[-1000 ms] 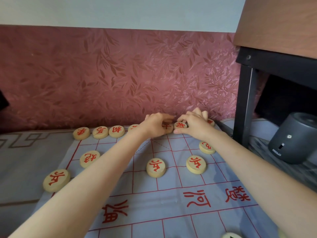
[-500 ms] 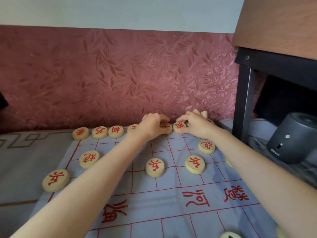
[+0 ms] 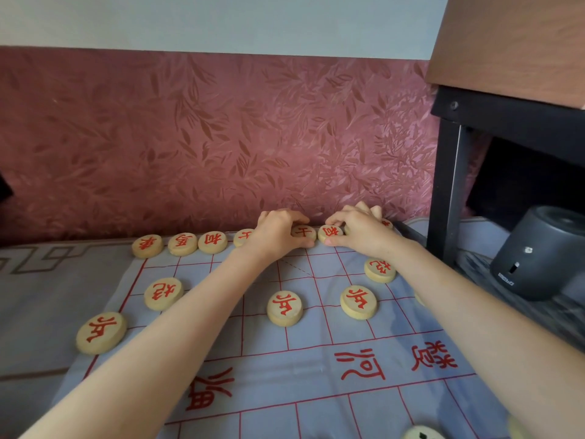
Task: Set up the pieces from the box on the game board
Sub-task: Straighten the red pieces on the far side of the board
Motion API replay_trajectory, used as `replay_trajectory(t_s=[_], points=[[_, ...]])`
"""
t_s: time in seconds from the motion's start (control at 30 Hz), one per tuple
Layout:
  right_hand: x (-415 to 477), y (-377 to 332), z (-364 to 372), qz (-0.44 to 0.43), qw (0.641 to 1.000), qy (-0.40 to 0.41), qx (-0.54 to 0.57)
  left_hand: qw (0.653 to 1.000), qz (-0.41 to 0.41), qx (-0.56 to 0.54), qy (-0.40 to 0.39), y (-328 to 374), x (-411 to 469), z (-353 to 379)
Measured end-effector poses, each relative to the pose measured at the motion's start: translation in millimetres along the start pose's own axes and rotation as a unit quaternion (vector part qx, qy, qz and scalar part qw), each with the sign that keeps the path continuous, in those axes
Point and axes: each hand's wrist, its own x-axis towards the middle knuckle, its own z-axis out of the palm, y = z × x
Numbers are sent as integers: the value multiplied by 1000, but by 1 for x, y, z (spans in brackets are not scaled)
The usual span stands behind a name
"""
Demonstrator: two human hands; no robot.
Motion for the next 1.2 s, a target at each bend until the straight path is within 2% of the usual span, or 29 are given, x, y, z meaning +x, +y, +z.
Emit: replay_trajectory(t_s=[0.5, 0.63, 0.73, 0.87, 1.07, 1.2], points=[[-7, -2, -1, 11, 1000, -20, -6, 1000, -9, -5, -9, -1, 0, 0], [-9, 8, -2, 8, 999, 35, -4, 1000, -5, 5, -7, -2, 1, 3], [-14, 29, -12, 48, 996, 74, -5, 1000, -9, -8, 15, -1, 2, 4], [-23, 56, -19, 143, 988, 34, 42, 1000, 13, -10, -2, 14, 10, 9], [-22, 54, -14, 145, 986, 24, 83, 998, 23, -42, -35, 51, 31, 26], [-19, 49, -17, 114, 991, 6, 68, 1000, -1, -3, -14, 65, 43, 36]])
